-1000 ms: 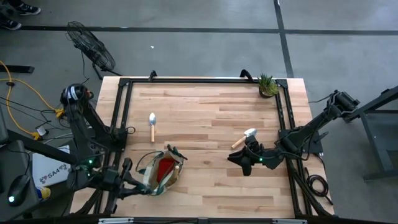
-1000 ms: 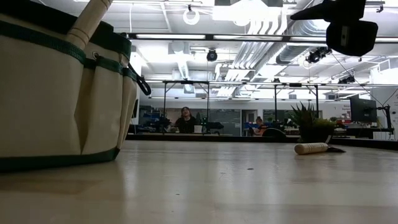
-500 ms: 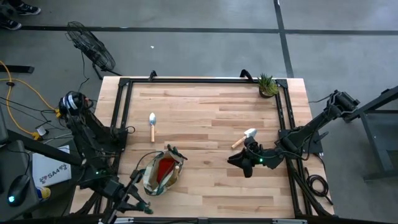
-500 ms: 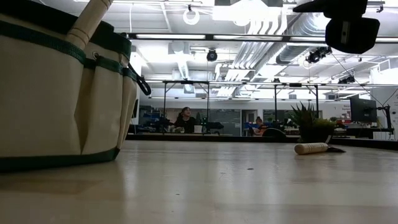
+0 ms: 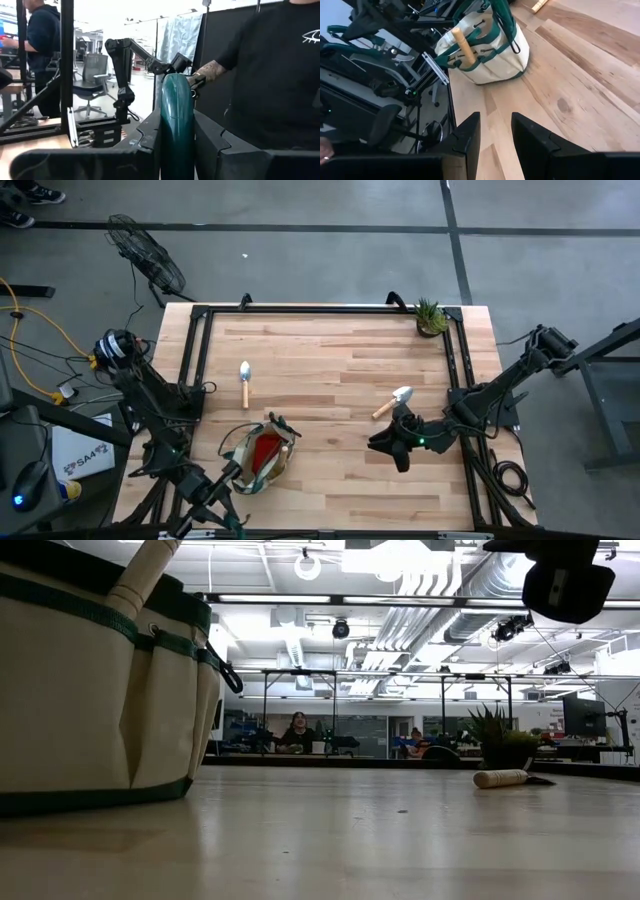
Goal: Pick & Place Garden tools in Gardening bag
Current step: Put the shear scissor into the gardening bag
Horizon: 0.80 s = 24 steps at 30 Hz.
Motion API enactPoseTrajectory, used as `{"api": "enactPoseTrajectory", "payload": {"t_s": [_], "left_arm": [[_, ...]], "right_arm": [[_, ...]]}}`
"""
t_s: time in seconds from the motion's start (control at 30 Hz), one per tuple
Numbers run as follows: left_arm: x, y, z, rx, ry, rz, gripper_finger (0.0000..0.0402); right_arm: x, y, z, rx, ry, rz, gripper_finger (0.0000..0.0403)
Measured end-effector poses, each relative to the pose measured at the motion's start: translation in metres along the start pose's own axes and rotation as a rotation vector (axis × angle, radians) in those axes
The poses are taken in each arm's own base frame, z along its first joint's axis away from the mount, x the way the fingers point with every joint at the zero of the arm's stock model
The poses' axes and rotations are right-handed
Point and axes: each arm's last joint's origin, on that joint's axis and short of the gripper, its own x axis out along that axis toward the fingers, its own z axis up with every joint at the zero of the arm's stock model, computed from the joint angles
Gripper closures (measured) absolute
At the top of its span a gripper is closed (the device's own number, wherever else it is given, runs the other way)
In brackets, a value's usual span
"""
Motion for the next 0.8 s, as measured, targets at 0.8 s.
{"api": "enactPoseTrajectory", "payload": {"t_s": [0.8], "left_arm": [[-0.069, 0.024, -0.030, -0.065, -0.203, -0.226, 0.0333]], "right_arm": [[-0.001, 0.008, 0.007, -0.104, -0.115, 0.036, 0.0300]]}}
